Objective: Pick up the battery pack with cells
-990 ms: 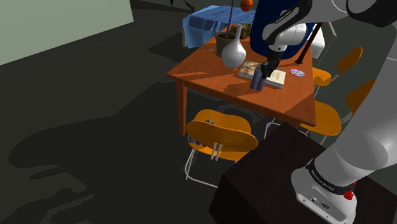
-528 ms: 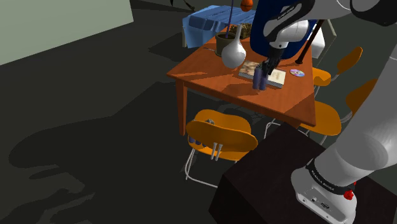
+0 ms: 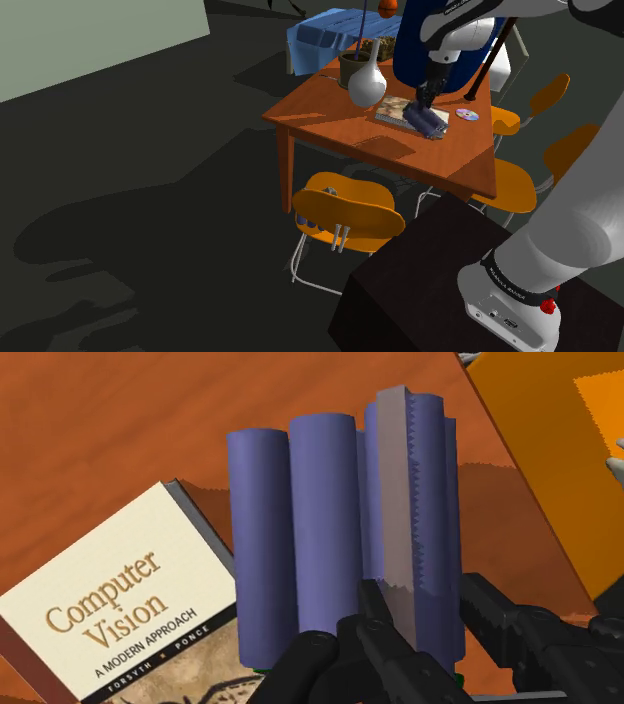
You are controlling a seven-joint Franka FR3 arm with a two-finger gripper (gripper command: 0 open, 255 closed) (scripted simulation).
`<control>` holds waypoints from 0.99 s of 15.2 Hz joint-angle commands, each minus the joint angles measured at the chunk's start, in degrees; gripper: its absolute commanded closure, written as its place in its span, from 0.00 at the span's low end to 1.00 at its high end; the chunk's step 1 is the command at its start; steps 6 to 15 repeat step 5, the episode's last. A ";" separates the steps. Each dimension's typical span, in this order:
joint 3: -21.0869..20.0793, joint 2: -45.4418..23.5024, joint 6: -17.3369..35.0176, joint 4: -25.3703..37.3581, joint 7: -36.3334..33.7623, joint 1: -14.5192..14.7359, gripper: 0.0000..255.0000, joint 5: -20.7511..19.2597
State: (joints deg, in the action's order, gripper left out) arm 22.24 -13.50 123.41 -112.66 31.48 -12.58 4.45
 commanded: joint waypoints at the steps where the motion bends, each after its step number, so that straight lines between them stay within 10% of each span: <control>1: 0.15 0.88 -1.30 0.57 -0.16 0.07 1.00 -0.40; 15: 0.24 1.64 -2.77 1.34 -0.39 0.16 1.00 -0.78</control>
